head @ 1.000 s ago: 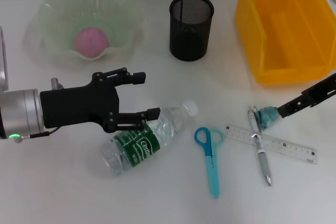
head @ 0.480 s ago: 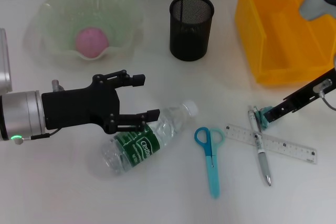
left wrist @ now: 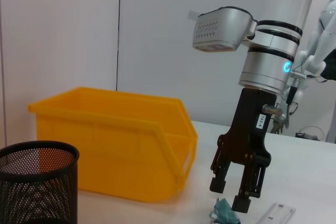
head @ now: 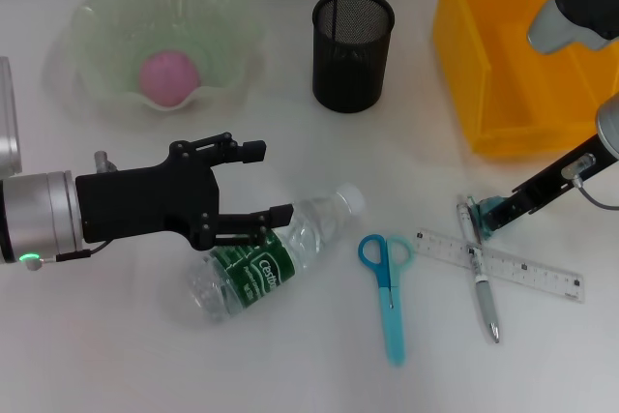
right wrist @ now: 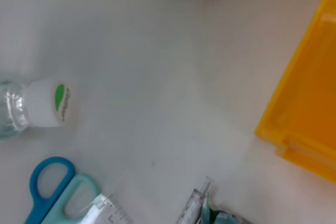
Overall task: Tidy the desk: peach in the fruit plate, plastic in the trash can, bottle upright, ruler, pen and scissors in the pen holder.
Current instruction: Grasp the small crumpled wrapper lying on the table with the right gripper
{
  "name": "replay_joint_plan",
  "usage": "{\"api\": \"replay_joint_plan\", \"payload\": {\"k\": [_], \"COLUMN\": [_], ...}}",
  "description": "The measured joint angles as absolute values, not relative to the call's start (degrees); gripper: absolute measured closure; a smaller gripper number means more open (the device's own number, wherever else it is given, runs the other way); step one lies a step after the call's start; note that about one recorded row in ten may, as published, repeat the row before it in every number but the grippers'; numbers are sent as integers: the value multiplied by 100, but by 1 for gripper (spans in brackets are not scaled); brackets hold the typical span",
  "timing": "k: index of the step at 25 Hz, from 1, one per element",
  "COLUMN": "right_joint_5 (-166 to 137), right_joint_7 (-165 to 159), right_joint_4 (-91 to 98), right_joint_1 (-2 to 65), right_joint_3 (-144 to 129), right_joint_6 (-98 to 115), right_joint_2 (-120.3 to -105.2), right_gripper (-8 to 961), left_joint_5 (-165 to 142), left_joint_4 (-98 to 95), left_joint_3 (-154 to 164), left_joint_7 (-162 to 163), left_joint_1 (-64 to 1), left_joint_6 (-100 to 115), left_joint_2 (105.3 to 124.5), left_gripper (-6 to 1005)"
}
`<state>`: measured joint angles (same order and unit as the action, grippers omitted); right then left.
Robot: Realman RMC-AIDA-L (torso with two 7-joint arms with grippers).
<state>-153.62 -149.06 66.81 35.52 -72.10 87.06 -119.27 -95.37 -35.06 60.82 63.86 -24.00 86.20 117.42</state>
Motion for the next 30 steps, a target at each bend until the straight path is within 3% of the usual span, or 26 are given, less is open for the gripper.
{"api": "replay_joint_plan", "payload": {"k": [5, 16, 30], "right_joint_5": [-15366, -15371, -15339], "right_joint_7": [-14906, -14856, -14852], "right_joint_4": [6506, 6283, 6208], "right_joint_1": [3623, 3701, 3724], "right_joint_3": [-7213, -7256, -7524], "right_joint_6": [8634, 8492, 8262], "right_joint_2": [-11925, -11931, -11951], "right_gripper": [130, 479, 537], "left_joint_5": [-9537, -9668, -9668], "left_joint_4": [-3507, -3551, -3551], "left_joint_3": [6082, 6073, 6082], "left_joint_7": [6386, 6390, 6390], "left_joint_1": [-2400, -2440, -2435], "left_joint_6": [8620, 8584, 8578], "left_joint_2": [11742, 11777, 11786], "left_gripper": [138, 138, 138]}}
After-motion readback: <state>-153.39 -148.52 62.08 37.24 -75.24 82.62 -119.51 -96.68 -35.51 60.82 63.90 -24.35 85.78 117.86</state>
